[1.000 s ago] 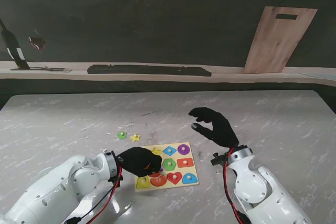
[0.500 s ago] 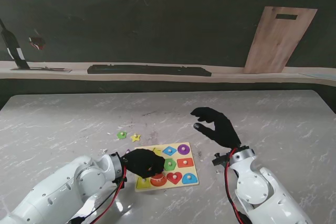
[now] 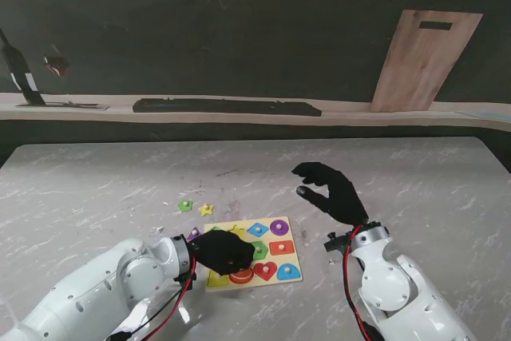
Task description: Fit puzzle pieces into a puzzle board
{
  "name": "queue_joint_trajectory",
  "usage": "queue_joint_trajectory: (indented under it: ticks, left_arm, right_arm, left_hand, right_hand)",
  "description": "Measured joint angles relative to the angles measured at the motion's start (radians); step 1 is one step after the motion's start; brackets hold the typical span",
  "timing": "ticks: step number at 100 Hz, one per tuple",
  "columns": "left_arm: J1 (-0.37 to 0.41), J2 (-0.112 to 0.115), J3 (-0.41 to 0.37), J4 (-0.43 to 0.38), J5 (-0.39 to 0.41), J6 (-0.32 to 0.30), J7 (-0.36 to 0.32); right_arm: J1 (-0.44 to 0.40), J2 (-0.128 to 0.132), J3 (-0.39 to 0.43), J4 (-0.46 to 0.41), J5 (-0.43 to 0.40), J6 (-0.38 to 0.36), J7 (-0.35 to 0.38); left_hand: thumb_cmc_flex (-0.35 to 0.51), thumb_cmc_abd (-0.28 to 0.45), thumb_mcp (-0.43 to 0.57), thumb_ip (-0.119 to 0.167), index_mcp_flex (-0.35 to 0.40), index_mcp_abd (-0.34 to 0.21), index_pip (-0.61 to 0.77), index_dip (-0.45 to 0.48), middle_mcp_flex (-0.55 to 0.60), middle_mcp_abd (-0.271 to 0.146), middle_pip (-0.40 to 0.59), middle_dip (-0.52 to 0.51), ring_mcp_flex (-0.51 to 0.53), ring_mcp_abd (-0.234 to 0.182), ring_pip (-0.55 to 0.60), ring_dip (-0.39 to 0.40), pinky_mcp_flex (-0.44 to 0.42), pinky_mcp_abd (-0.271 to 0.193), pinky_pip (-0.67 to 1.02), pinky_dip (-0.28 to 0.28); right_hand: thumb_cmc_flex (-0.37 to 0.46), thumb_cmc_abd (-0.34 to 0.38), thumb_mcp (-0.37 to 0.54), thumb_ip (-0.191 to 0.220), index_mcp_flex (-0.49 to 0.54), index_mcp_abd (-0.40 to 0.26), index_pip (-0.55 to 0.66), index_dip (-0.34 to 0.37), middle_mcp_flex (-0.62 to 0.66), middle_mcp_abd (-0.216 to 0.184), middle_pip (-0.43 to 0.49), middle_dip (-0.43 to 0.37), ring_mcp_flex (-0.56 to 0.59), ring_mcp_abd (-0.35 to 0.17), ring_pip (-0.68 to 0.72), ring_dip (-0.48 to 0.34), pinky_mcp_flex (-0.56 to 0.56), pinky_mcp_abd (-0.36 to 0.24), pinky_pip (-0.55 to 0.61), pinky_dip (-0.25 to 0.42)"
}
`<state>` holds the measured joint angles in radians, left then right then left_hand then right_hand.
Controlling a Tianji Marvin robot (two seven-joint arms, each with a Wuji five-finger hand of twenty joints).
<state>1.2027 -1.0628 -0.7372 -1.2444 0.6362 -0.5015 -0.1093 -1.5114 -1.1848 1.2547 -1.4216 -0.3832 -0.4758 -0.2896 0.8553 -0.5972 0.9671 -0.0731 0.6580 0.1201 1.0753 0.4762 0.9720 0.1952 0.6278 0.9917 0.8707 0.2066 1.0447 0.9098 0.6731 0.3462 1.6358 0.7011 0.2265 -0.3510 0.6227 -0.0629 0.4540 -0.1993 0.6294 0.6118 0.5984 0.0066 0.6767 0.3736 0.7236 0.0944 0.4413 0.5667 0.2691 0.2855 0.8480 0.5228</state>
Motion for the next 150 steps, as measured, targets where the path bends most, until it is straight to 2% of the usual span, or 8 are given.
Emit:
queue_joint_trajectory:
  ticks: [46, 69, 84, 99, 130, 150]
  left_arm:
    - [-0.014, 0.0, 0.011, 0.005, 0.004, 0.005, -0.017]
    - [0.0, 0.001, -0.001, -0.008, 0.014, 0.012, -0.02]
    - [0.007, 0.005, -0.004, -0.019, 0.028, 0.018, -0.024]
    - [0.0, 0.009, 0.005, -0.022, 0.056, 0.019, -0.021]
    - [-0.022, 0.004, 0.037, 0.004, 0.047, 0.023, 0.01]
    - [-0.03, -0.002, 0.047, 0.019, -0.003, 0.025, 0.002]
  right_arm:
    - [0.0, 0.0, 0.004, 0.0, -0.001, -0.001, -0.004]
    - [-0.001, 0.0, 0.005, 0.0, -0.001, 0.0, -0.009]
    - [-0.002, -0.001, 0.006, 0.0, 0.0, 0.0, -0.009]
    - [-0.003, -0.001, 0.007, -0.001, 0.004, 0.0, -0.008]
    - [-0.006, -0.001, 0.011, -0.003, 0.002, 0.0, -0.011]
    - [-0.006, -0.001, 0.012, -0.003, 0.001, 0.0, -0.013]
  left_hand:
    - [0.0, -0.017, -0.012, 0.0, 0.013, 0.0, 0.001, -0.023, 0.016, -0.006, 0.032, 0.007, 0.02, 0.0, 0.001, -0.011, 0.015, 0.0, 0.011, -0.002]
    - [0.0, -0.031, -0.144, 0.0, 0.018, 0.014, 0.01, -0.047, 0.02, -0.005, 0.078, -0.05, 0.03, 0.0, 0.014, -0.024, 0.028, 0.0, 0.022, -0.023]
    - [0.0, -0.031, -0.159, -0.001, 0.022, 0.014, 0.011, -0.048, 0.02, -0.005, 0.109, -0.06, 0.031, 0.0, 0.02, -0.034, 0.036, 0.0, 0.025, -0.023]
    - [0.0, -0.031, -0.168, -0.001, 0.013, 0.016, 0.011, -0.05, 0.02, 0.016, 0.124, -0.084, 0.053, 0.0, 0.022, -0.036, 0.052, 0.0, 0.036, -0.024]
    - [0.0, -0.032, -0.191, -0.003, 0.031, 0.023, 0.028, -0.063, 0.041, 0.02, 0.145, -0.113, 0.093, 0.0, 0.034, -0.068, 0.117, 0.0, 0.06, -0.052]
    - [0.014, -0.031, -0.191, -0.003, 0.032, 0.046, 0.027, -0.08, 0.047, 0.02, 0.152, -0.123, 0.103, 0.0, 0.036, -0.08, 0.129, 0.0, 0.062, -0.064]
  right_hand:
    - [0.0, 0.0, 0.0, 0.0, 0.0, 0.0, 0.0, 0.0, 0.0, 0.0, 0.0, 0.0, 0.0, 0.0, 0.0, 0.0, 0.0, 0.0, 0.0, 0.0]
    - [0.0, 0.0, 0.0, 0.0, 0.0, 0.0, 0.0, 0.0, 0.0, 0.0, 0.0, 0.0, 0.0, 0.0, 0.0, 0.0, 0.0, 0.0, 0.0, 0.0]
    - [0.0, 0.0, 0.0, 0.0, 0.0, 0.0, 0.0, 0.0, 0.0, 0.0, 0.0, 0.0, 0.0, 0.0, 0.0, 0.0, 0.0, 0.0, 0.0, 0.0]
    - [0.0, 0.0, 0.0, 0.0, 0.0, 0.0, 0.0, 0.0, 0.0, 0.0, 0.0, 0.0, 0.0, 0.0, 0.0, 0.0, 0.0, 0.0, 0.0, 0.0]
    - [0.0, 0.0, 0.0, 0.0, 0.0, 0.0, 0.0, 0.0, 0.0, 0.0, 0.0, 0.0, 0.0, 0.0, 0.0, 0.0, 0.0, 0.0, 0.0, 0.0]
    - [0.0, 0.0, 0.0, 0.0, 0.0, 0.0, 0.0, 0.0, 0.0, 0.0, 0.0, 0.0, 0.0, 0.0, 0.0, 0.0, 0.0, 0.0, 0.0, 0.0]
